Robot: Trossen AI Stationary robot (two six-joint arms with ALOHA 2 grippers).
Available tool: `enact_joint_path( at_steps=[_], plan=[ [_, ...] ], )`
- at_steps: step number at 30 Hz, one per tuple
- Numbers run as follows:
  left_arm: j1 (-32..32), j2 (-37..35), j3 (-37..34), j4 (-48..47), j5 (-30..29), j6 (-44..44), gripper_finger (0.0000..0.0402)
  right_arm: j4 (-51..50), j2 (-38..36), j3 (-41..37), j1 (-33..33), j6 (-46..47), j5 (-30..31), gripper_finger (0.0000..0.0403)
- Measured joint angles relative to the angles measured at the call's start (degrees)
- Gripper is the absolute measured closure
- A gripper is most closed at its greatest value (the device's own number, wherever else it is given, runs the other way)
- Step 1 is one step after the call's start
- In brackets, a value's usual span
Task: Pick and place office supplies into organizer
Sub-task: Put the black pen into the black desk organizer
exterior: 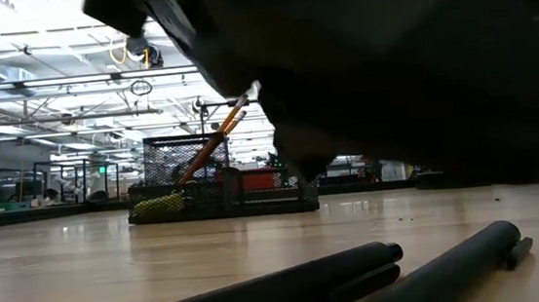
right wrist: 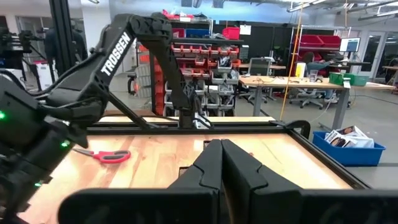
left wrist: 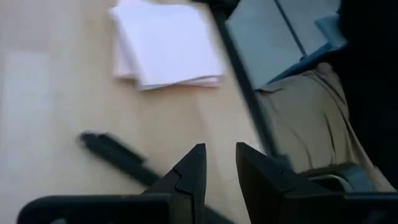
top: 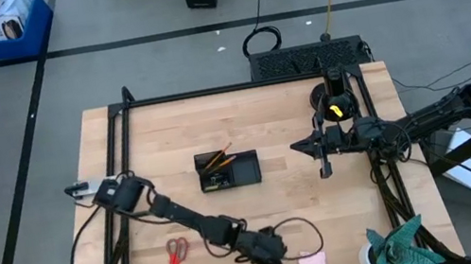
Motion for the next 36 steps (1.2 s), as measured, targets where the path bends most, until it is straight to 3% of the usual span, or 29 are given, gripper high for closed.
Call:
enact_joint_path(
  at_steps=[10, 19, 26, 36],
  plan=[
    [1.93, 0.37, 0.00, -4.82, 3.06, -2.35, 0.0312, 0.11, 0.02, 0.00, 0.00, -0.99, 0.00, 0.0403],
    [0.82, -0.16, 0.26, -15.65, -1.70, -2.17, 0.0312, 0.00, 0.02, 0.00, 0.00, -0.88, 0.00, 0.0403],
    [0.57, -0.15, 0.28, -21.78, -2.16, -1.94, 0.0312, 0.00, 0.02, 0.00, 0.00, -0.86, 0.00, 0.0403],
    [0.40, -0.15, 0.11, -23.88, -3.78, 2.58, 0.0312, -0.02, 0.02, 0.00, 0.00, -0.92, 0.00, 0.0403]
  ],
)
